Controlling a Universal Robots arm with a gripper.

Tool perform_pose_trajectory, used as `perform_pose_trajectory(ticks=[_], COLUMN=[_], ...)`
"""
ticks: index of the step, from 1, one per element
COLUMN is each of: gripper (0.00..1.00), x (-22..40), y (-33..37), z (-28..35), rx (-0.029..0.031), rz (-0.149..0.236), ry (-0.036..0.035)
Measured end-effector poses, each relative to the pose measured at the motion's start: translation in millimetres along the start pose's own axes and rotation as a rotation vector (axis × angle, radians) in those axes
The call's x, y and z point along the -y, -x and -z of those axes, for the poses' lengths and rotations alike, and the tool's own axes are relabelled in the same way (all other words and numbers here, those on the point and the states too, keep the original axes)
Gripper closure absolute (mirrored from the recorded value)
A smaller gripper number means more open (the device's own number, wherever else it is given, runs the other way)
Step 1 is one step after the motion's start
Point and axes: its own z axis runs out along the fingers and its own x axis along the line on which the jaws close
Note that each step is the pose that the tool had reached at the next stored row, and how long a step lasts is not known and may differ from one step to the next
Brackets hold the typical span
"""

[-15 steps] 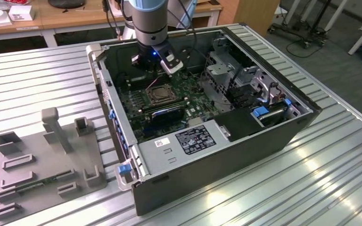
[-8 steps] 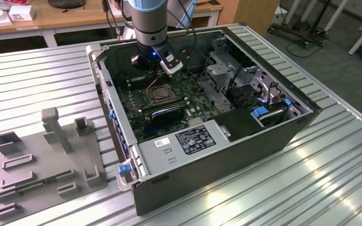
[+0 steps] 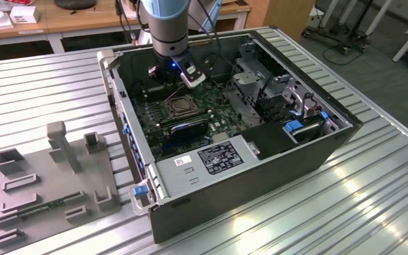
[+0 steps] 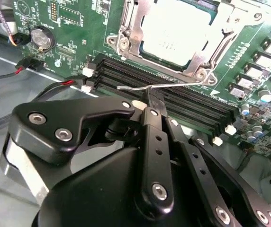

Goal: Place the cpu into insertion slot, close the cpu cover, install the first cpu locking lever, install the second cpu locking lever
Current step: 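Install the first cpu locking lever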

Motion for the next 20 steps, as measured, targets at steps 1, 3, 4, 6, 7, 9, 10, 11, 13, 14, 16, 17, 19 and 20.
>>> perform_pose_trajectory(ticks=[1,3,4,6,7,9,10,11,13,14,16,17,19,20], gripper=[0.89,0.89,0.89,0.89,0.89,0.89,0.89,0.89,0.89,0.89,0.89,0.89,0.89,0.89], x=[0.3,0.7,0.8,1.3,1.5,2.0,2.3,2.7,3.5,3.9,4.6,5.0,5.6,5.9], y=[-0.1,0.1,0.3,1.0,1.4,2.4,2.9,3.3,3.8,4.0,4.2,4.2,4.2,4.1], z=[-0.8,-2.1,-2.6,-3.8,-4.5,-6.0,-6.8,-7.6,-9.4,-10.2,-11.6,-12.2,-13.4,-14.0], rx=[-0.0001,-0.0002,-0.0002,-0.0002,-0.0002,-0.0002,-0.0002,-0.0002,-0.0002,-0.0002,-0.0002,-0.0002,-0.0002,-0.0002], rz=[0.000,0.000,0.000,0.000,0.000,0.000,0.000,0.000,0.000,0.000,0.000,0.000,0.000,0.000], ry=[0.0000,0.0000,0.0000,0.0000,0.0000,0.0000,0.0000,0.0000,-0.0001,-0.0001,0.0000,-0.0001,-0.0001,0.0000])
